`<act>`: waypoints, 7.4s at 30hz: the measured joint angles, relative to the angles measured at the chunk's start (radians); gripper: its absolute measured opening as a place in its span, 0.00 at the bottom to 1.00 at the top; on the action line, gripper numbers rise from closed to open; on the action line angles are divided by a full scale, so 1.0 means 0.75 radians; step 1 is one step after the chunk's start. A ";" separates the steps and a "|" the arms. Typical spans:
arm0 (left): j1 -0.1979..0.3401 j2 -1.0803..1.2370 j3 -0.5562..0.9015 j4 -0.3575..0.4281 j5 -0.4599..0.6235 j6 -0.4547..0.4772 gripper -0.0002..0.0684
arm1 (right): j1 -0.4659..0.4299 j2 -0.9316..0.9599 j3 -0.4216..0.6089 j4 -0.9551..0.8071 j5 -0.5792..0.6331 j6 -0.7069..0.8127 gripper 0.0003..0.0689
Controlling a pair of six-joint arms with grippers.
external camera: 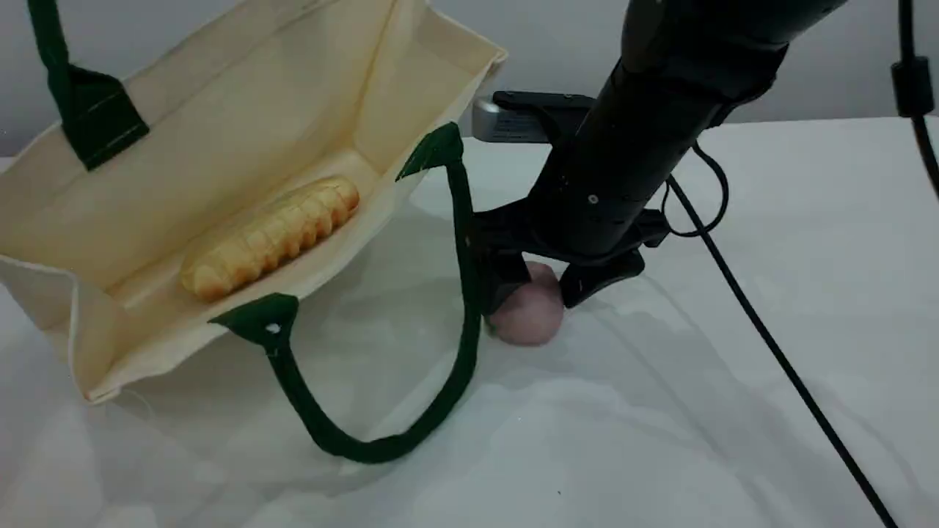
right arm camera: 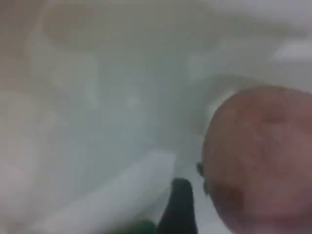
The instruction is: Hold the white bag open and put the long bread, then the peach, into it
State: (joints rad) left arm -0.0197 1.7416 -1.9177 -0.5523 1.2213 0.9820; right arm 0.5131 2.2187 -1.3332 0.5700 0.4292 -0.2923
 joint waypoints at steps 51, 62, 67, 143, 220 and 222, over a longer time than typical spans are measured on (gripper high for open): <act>-0.059 0.002 0.000 -0.095 0.000 0.022 0.13 | -0.229 -0.955 0.385 -0.304 0.065 0.080 0.40; -0.118 0.002 0.000 -0.104 0.000 0.039 0.13 | 0.107 -1.250 0.482 -0.248 0.088 0.073 0.40; -0.182 0.002 0.000 -0.100 0.000 0.036 0.13 | 0.290 -1.188 0.482 -0.240 0.033 0.073 0.40; -0.196 0.002 0.000 -0.110 0.000 -0.001 0.13 | -0.371 -0.927 0.250 -0.303 -0.062 -0.104 0.86; -0.190 -0.946 0.803 0.515 0.000 -0.933 0.68 | -0.669 -2.319 0.250 -0.276 0.867 0.048 0.86; -0.190 -1.043 0.883 0.512 0.000 -0.951 0.68 | -0.669 -2.380 0.250 -0.277 0.911 0.083 0.86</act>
State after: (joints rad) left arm -0.1620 0.9594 -1.2554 -0.1680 1.2215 0.2685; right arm 0.0110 0.4334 -1.1455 0.3621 1.1122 -0.2301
